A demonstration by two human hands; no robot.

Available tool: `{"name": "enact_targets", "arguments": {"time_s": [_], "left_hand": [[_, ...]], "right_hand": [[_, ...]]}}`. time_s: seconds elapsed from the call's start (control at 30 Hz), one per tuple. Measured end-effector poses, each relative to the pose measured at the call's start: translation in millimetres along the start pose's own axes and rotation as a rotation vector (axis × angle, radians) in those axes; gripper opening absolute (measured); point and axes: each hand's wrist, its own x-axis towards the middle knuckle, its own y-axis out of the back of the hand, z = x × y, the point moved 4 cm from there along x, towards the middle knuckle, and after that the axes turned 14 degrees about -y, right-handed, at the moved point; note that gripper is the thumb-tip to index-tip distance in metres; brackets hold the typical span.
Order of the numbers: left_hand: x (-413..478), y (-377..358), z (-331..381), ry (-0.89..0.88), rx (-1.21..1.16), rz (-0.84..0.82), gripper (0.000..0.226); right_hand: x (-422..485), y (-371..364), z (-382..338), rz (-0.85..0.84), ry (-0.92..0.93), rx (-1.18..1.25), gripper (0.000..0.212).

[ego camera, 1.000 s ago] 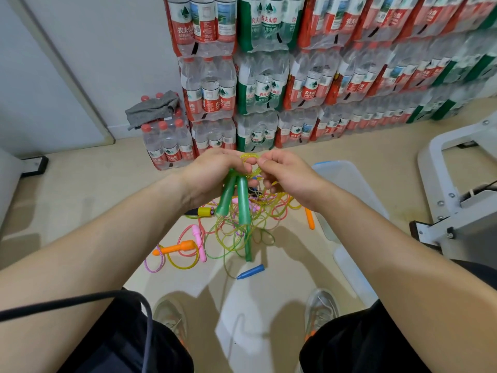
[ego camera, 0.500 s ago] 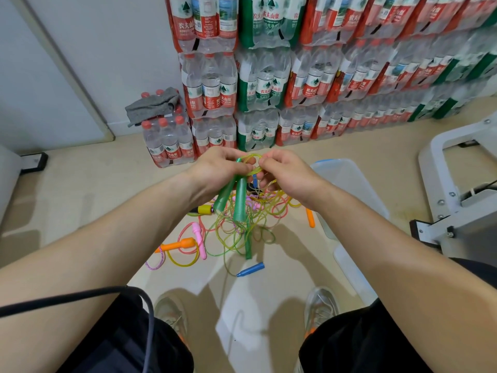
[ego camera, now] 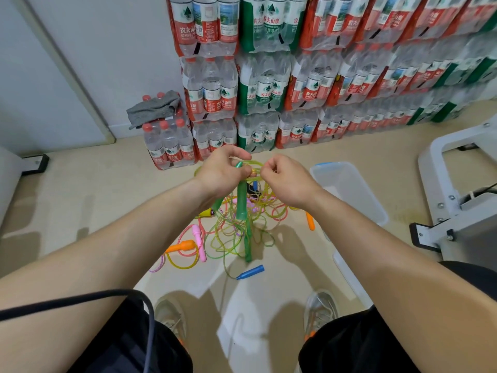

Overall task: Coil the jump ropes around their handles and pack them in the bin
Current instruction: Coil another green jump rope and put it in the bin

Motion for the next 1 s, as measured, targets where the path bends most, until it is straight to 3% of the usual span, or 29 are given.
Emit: {"name": "enact_targets", "arguments": {"time_s": [0.23,0.33,0.37,0.5,0.67,1.0], "left_hand": [[-2.6,-1.6,2.6,0.088,-0.501,-0.169,0.029],[-2.3,1.3,1.1,0.099,-0.565,-0.168,0.034],[-2.3,2.7,1.0,0.094,-0.578,-0.164,0.037],[-2.8,4.8,1.5,0.077,-0.595,-0.144,0.038],[-2.3,4.3,0.3,0.068,-0.565,-0.108,0.025],[-3.9,2.1,-5.2,0.068,-0.278,-0.069,0.016]], "right_hand": [[16.6,-7.0,18.8,-0.210,-0.150,0.243,0.023],[14.4,-6.5,20.3,-0.146,-0.095,0.387,0.002],[12.0,-5.0,18.5,-0.091,-0.039,0.417,0.012],[4.5,-6.2,7.9,0.024,0.196,0.353,0.026],[2.9,-7.3,5.8,-0.015,0.119,0.407,0.018],[13.5,0.9,11.9,0.166,0.092,0.154,0.003]]}}
